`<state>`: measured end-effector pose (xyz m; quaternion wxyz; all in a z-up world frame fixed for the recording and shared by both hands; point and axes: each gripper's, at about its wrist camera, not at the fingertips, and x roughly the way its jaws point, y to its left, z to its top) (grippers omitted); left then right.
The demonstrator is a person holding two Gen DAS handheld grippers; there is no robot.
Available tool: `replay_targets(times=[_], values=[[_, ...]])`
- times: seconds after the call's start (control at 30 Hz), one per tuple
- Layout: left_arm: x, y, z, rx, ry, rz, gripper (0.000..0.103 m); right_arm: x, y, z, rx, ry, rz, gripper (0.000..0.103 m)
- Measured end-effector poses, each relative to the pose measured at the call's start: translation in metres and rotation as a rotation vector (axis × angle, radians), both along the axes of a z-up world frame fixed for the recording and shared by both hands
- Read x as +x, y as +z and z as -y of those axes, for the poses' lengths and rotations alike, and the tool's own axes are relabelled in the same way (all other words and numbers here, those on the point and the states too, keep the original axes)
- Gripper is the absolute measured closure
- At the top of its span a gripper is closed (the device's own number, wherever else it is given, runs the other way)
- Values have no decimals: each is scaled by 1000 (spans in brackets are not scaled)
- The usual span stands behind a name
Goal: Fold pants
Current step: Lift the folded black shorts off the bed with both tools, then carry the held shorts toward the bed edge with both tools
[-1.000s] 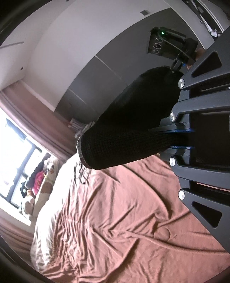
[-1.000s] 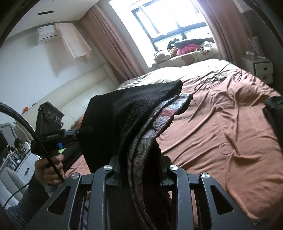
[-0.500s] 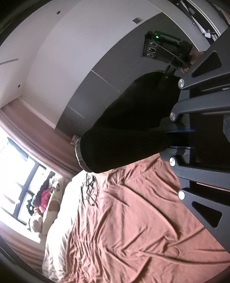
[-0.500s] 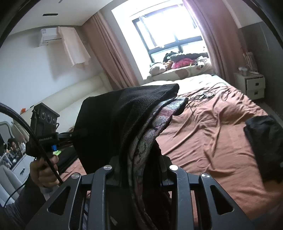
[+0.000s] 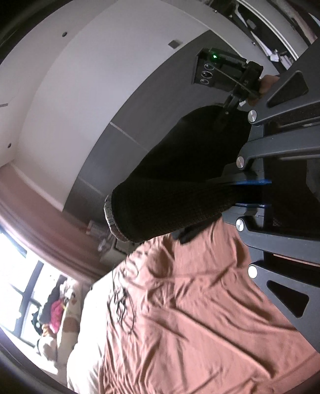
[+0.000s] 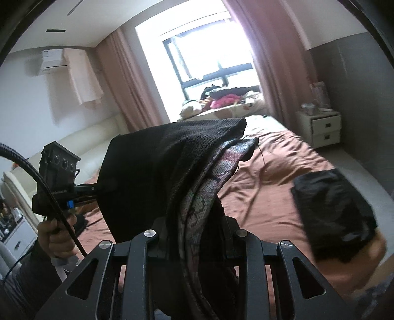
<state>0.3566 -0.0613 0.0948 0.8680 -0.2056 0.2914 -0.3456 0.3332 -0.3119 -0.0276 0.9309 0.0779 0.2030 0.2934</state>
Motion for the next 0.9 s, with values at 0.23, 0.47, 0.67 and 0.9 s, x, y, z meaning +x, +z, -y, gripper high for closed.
replay_targets(times=[0.23,0.47,0.67,0.9], values=[[36,-10,61,-54,-86,-1,92,-6,17,41,-74,-59,38,79],[67,-10,118,-66,-174,3,92,-15,37,53,-148,-131,58,79],[93,-15,150,-76,-228,-3,92,-15,44,42,-189,-172,64,79],[123,-28,173,-81,-268,-24,92,-16,46,32,-222,-213,49,79]])
